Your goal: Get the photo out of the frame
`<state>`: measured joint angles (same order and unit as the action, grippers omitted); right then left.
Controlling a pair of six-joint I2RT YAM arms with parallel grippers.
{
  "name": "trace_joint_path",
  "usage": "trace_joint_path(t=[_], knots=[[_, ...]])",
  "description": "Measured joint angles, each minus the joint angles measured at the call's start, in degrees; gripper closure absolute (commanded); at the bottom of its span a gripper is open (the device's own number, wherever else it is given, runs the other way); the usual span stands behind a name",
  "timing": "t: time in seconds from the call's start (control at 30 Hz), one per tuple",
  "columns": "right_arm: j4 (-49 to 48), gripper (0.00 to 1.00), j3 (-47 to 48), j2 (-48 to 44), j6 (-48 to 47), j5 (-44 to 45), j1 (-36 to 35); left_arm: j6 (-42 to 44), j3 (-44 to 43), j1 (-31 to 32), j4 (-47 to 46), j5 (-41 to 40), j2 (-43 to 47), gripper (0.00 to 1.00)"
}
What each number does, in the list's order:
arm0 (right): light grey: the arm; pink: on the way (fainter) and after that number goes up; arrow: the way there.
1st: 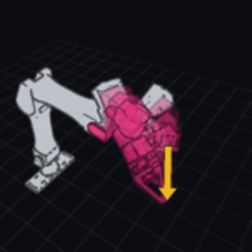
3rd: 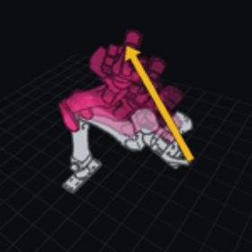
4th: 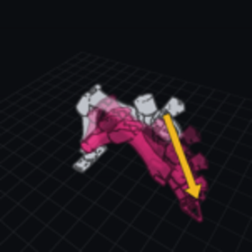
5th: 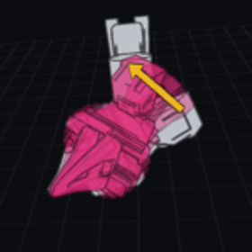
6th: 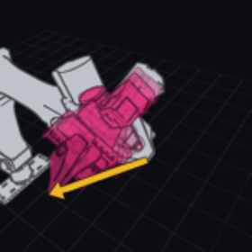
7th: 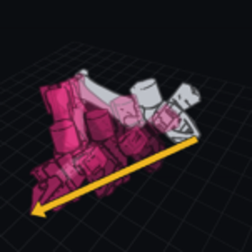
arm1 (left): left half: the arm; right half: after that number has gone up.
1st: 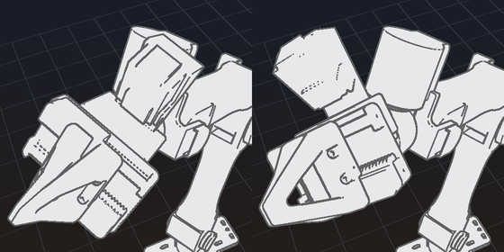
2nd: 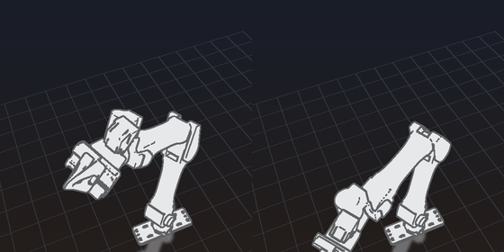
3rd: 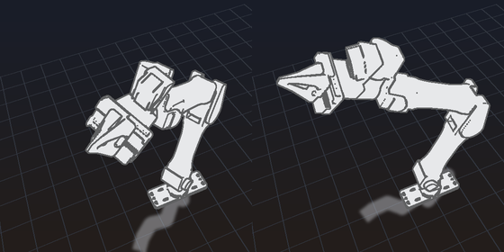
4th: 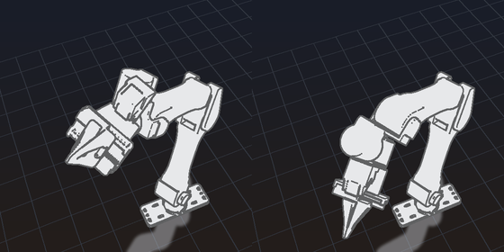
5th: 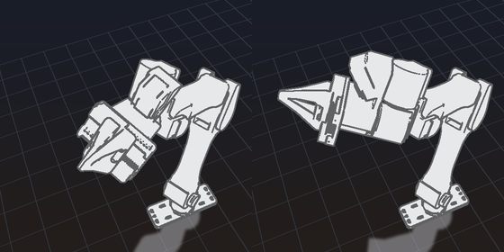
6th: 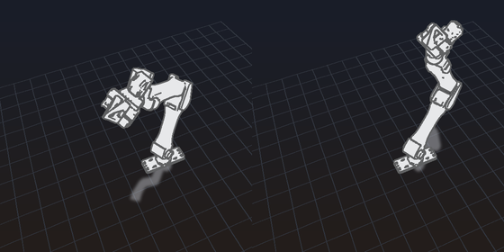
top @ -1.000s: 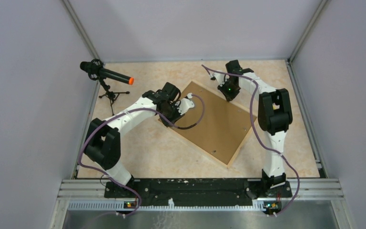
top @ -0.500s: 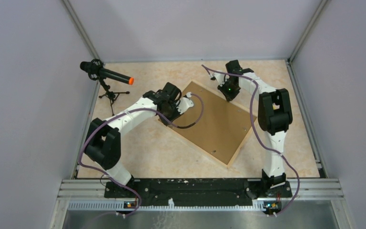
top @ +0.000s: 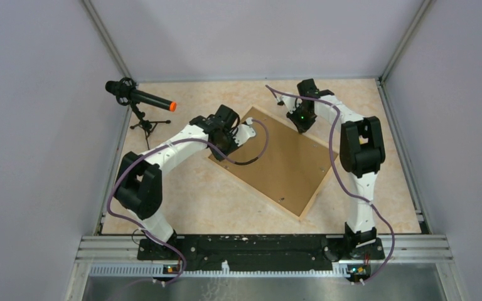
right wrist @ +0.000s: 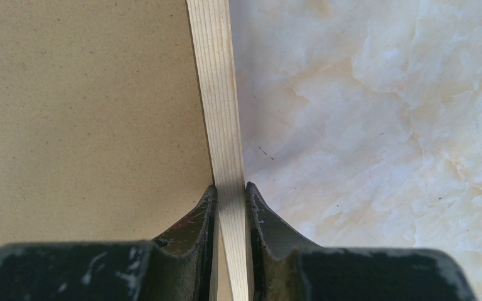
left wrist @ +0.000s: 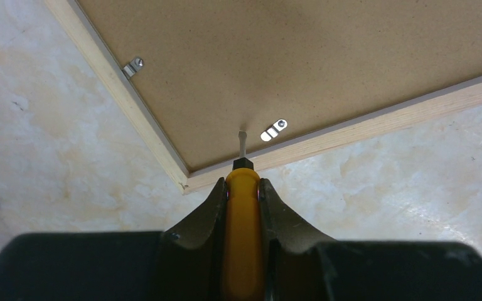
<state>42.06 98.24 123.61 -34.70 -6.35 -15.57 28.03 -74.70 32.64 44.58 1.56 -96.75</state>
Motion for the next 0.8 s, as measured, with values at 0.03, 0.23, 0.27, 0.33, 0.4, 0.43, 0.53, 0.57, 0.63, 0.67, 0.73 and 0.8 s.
trace_joint_path(t=[0.03,0.23,0.27,0.33,0.4,0.43,0.53,0.57,0.63,0.67,0.73,0.8], knots=[[0.00,0.93,0.00,0.00,0.00,0.00,0.00,0.20,-0.17,0.00,0.39,0.44,0.00,1.00],[0.00,0.93,0.00,0.00,0.02,0.00,0.00,1.33,-1.55,-0.02,3.80,3.10,0.04,1.00],[0.00,0.93,0.00,0.00,0.02,0.00,0.00,1.51,-1.55,-0.02,4.22,3.37,0.04,1.00],[0.00,0.93,0.00,0.00,0.04,0.00,0.00,1.68,-1.55,-0.02,4.96,3.63,0.04,1.00],[0.00,0.93,0.00,0.00,0.11,-0.02,0.00,1.70,-1.55,-0.02,5.22,3.80,0.04,1.00],[0.00,0.93,0.00,0.00,0.15,-0.02,0.00,1.68,-1.55,-0.02,5.20,3.82,0.04,1.00],[0.00,0.94,0.00,0.00,0.24,0.00,0.00,1.68,-1.55,-0.02,5.05,3.85,0.04,1.00],[0.00,0.93,0.00,0.00,0.24,0.00,0.00,1.68,-1.53,-0.02,4.96,3.87,0.04,1.00],[0.00,0.93,0.00,0.00,0.24,0.00,0.00,1.64,-1.53,-0.02,4.68,4.07,0.02,1.00],[-0.04,0.93,-0.04,0.00,0.26,0.00,0.00,1.62,-1.53,-0.02,4.48,4.22,-0.02,1.00],[-0.33,0.93,-0.44,-0.24,0.24,0.00,0.00,1.60,-1.53,-0.02,4.09,4.52,-0.17,1.00],[-0.70,0.93,-0.76,-0.44,0.26,0.00,0.02,1.44,-1.53,-0.02,3.58,4.59,-0.37,1.00]])
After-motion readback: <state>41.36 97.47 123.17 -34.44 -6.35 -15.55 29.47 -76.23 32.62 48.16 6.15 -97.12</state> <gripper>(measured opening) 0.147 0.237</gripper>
